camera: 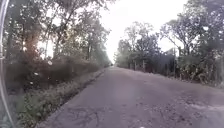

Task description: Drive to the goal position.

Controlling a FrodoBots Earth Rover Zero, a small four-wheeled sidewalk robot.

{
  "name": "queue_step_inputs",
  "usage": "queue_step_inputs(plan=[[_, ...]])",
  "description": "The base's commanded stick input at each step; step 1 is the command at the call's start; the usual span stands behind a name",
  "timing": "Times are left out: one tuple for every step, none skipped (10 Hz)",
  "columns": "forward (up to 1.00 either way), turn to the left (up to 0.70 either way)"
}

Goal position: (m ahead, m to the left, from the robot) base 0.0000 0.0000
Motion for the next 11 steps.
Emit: queue_step_inputs(plan=[[0.1, 0.01], [0.1, 0.01], [0.1, 0.01], [0.1, 0.01], [0.1, 0.01], [0.1, 0.01], [0.1, 0.01], [0.1, 0.01], [0.1, 0.01], [0.1, 0.01], [0.1, 0.01]])
